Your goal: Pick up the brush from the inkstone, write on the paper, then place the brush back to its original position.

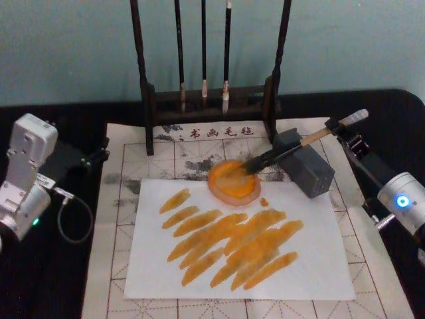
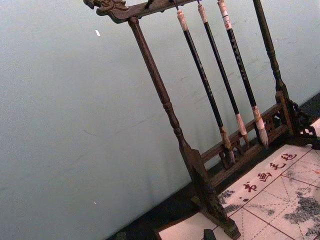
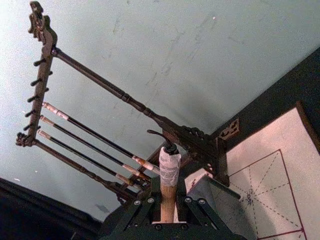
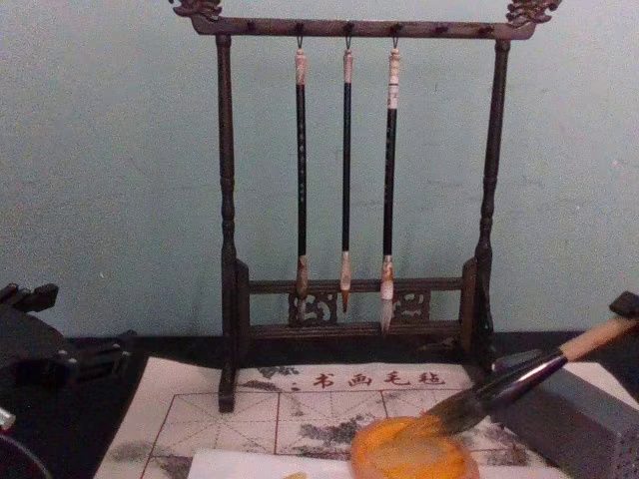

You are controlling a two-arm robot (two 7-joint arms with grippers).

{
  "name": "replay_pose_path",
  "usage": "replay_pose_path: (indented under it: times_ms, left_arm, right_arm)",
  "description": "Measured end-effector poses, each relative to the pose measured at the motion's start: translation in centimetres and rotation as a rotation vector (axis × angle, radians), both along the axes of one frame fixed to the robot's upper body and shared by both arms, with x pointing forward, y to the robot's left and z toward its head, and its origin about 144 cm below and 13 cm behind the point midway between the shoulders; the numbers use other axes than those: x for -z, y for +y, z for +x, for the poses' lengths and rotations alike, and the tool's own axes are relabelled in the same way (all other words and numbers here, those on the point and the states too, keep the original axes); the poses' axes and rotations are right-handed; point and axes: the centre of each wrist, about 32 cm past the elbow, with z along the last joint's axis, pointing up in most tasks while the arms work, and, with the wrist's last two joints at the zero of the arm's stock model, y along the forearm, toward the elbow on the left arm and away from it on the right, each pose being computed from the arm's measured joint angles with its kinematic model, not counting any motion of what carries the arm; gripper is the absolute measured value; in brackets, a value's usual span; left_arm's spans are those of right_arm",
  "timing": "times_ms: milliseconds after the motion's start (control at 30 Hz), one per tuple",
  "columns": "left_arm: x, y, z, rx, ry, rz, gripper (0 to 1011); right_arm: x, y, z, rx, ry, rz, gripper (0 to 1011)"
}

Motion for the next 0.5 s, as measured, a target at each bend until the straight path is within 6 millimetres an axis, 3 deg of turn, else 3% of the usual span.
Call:
replay_pose_path:
  times_ms: [500]
  left_arm:
    - [0.00,0.00,0.00,0.000,0.000,0.000,1001]
  right_arm:
    - [0.52,0.71,0.64,-0.014,0.026,-0.015,194]
